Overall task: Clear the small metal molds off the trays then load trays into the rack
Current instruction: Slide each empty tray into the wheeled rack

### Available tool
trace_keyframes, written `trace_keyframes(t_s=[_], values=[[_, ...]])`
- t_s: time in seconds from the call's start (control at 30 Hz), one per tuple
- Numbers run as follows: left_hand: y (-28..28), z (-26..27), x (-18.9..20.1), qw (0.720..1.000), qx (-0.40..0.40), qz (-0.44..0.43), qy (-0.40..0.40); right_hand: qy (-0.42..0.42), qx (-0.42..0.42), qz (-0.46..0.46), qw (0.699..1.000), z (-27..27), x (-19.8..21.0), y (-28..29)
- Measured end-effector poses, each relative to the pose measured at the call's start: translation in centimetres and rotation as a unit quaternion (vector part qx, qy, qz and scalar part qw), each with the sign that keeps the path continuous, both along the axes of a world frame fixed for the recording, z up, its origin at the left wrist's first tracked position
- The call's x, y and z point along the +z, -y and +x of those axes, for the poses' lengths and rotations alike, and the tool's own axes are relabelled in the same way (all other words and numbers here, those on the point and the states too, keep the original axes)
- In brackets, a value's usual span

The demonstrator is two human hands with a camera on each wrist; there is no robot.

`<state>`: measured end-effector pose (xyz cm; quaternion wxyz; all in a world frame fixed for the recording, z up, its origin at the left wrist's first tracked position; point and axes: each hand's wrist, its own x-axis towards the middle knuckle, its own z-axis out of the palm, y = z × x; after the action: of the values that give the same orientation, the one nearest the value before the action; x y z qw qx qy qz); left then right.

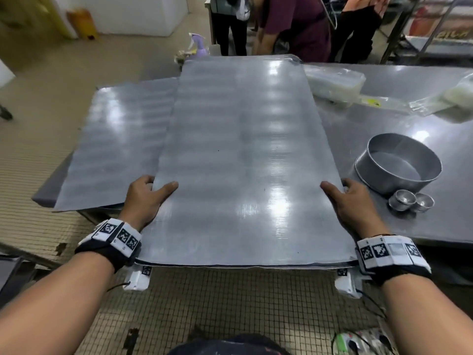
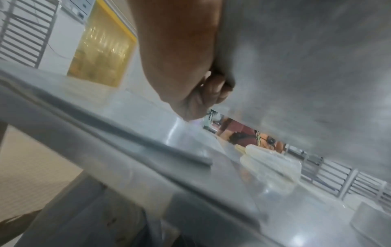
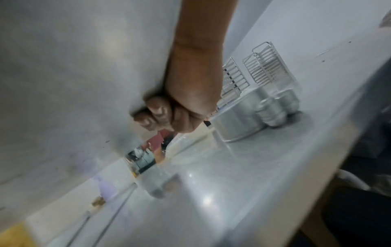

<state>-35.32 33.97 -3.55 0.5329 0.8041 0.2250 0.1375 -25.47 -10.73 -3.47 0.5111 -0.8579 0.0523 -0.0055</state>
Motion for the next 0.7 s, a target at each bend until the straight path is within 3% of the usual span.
trace_keyframes(t_s=[0.17, 0.4, 0.53, 0.7], values=[[-8.4, -0.9, 6.5, 0.997, 0.032, 0.035, 0.054, 0.058, 0.045, 0.022, 0.997, 3.1, 5.1, -9.2], [-16.4, -7.2, 14.6, 0.973, 0.166, 0.087, 0.135, 0.113, 0.170, 0.106, 0.973, 7.2, 10.5, -23.5], [-18.4, -12.9, 16.9, 0.946, 0.255, 0.126, 0.156, 0.163, 0.278, 0.088, 0.943, 8.9, 13.5, -30.7], [-17.2, -20.8, 18.1, 0.898, 0.383, 0.136, 0.169, 0.198, 0.412, 0.101, 0.884, 9.3, 16.1, -38.0]])
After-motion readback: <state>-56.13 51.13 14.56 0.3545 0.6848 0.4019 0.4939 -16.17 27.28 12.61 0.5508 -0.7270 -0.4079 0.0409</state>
